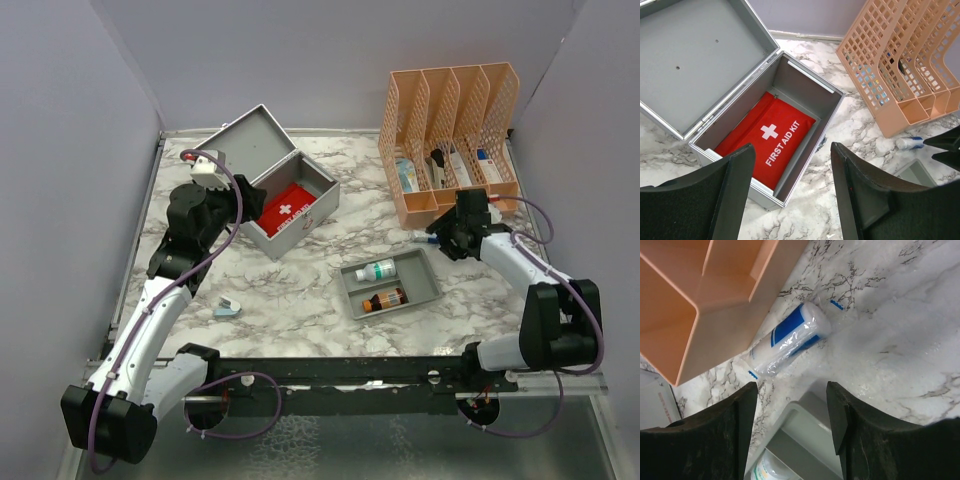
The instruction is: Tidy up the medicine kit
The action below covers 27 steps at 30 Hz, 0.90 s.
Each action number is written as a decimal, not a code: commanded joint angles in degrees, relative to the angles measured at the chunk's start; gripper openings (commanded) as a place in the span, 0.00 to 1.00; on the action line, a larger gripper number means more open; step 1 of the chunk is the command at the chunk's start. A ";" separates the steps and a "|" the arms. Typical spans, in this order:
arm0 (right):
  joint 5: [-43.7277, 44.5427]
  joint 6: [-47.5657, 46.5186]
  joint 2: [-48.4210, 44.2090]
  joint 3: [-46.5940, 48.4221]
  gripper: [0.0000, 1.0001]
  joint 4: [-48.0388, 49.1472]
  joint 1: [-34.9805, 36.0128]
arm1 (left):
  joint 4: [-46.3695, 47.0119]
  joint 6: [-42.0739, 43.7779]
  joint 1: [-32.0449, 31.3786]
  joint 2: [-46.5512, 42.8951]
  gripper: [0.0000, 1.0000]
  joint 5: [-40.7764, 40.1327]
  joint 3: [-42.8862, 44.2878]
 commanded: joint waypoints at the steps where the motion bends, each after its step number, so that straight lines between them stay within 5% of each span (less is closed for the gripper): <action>1: -2.25 4.53 2.73 -0.01 0.57 4.85 -0.90 | 2.21 0.83 -0.08 -0.92 0.65 1.74 -0.48; 9: -0.13 8.23 6.81 -0.47 0.44 7.80 -0.92 | 2.39 0.81 -0.14 -0.32 0.65 1.67 -0.65; 27: 2.45 7.44 12.41 -0.06 0.38 9.17 -0.95 | 2.27 1.04 -0.26 0.08 0.65 1.31 -0.72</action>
